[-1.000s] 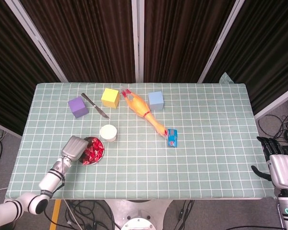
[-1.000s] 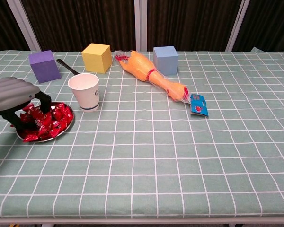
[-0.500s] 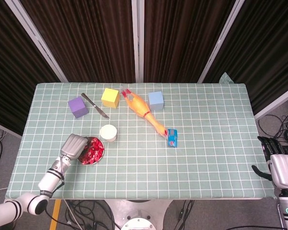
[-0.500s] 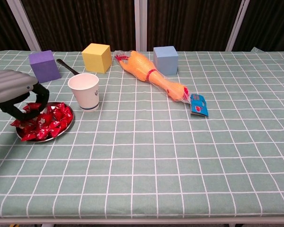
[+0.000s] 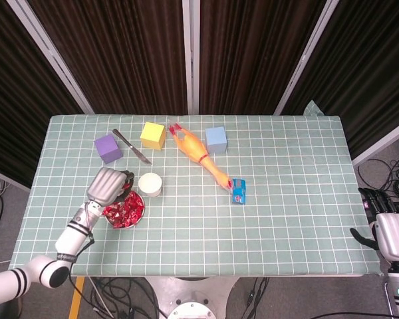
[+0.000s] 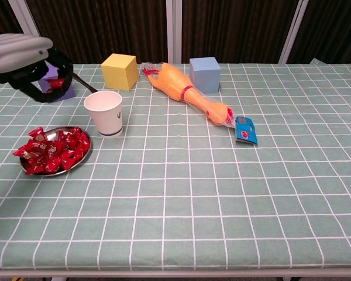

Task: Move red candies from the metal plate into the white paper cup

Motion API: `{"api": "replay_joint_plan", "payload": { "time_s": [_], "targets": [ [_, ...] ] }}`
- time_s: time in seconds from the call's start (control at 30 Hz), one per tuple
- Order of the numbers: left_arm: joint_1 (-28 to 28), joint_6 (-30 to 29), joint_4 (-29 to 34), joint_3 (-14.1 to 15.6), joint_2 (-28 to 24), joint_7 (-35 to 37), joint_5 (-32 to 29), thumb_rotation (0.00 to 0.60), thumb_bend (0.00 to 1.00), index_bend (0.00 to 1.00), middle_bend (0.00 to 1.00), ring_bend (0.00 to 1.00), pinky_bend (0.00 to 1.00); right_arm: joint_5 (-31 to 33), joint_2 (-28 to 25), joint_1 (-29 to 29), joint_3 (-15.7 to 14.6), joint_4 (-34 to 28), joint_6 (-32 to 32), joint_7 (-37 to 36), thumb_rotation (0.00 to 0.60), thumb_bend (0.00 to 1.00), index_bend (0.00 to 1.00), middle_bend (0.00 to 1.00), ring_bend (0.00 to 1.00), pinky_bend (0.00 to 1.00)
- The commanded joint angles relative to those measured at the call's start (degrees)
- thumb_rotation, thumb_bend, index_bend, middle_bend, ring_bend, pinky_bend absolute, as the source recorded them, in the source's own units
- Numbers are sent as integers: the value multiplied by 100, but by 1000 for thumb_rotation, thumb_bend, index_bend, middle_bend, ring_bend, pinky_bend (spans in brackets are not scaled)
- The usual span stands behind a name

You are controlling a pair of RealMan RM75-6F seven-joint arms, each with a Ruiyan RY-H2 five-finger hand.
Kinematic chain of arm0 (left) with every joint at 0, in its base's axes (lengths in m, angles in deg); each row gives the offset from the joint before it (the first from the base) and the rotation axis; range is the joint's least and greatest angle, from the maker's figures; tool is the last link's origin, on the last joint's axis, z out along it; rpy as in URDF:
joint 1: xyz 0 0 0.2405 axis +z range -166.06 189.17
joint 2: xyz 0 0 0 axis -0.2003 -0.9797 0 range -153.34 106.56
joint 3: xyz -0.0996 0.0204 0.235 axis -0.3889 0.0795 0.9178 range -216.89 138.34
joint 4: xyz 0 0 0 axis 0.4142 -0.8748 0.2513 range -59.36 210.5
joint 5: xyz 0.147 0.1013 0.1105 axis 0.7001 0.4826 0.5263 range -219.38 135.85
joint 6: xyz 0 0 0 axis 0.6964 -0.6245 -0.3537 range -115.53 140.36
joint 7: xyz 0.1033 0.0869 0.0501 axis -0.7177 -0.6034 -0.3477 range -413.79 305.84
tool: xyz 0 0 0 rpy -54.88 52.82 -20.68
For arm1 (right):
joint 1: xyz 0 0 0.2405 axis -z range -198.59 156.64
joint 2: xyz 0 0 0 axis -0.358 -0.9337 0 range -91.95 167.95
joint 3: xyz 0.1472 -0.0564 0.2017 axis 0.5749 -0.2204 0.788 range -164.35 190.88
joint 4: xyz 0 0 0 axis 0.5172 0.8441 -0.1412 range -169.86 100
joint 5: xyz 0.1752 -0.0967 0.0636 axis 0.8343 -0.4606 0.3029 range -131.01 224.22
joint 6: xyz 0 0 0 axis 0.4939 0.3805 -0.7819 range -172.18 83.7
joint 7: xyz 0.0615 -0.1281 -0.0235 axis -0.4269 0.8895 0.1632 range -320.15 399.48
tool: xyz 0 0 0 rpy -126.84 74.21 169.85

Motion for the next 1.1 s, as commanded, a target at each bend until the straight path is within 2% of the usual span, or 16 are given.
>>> {"api": "replay_joint_plan", "payload": {
  "time_s": [0.03,0.27,0.43,0.5,0.6,0.7,0.83,0.93,1.1],
  "targets": [
    [-211,156,-55,-138,105,-39,-104,600,457,667,655,890,1000,14,-13,0,3,-16,-6,17,600,101,118,144,112,295],
    [-625,590,-280,-208,381,-223,-429,600,456,643,643,889,1000,66,-8,7,6,-4,-25,1,600,101,118,142,112,297],
    [-759,660,-412,-178,537,-304,-565,600,459,591,590,885,1000,102,1,17,2,19,-43,-26,600,111,118,142,112,297],
    [-780,662,-438,-159,553,-369,-625,600,453,550,556,880,1000,97,4,22,0,19,-35,-34,600,116,118,142,112,298],
    [-763,583,-394,-147,537,-412,-711,600,345,429,464,866,1000,93,8,35,4,18,-2,-41,600,131,118,141,112,299],
    [-661,376,-265,-128,450,-340,-690,600,250,348,380,842,1000,78,17,45,8,21,28,-66,600,145,118,141,112,301],
    [-344,-240,134,-41,161,-235,-421,600,230,327,344,825,1000,56,8,38,13,17,34,-81,600,146,118,141,112,302],
    [-37,-684,500,143,-169,-160,-131,600,228,331,344,825,1000,17,12,16,25,15,39,-106,600,146,118,141,112,304],
    [431,-1182,899,691,-612,-67,520,600,228,392,356,822,1000,-105,37,-9,8,27,70,-147,600,147,118,141,112,307]
  ]
}}
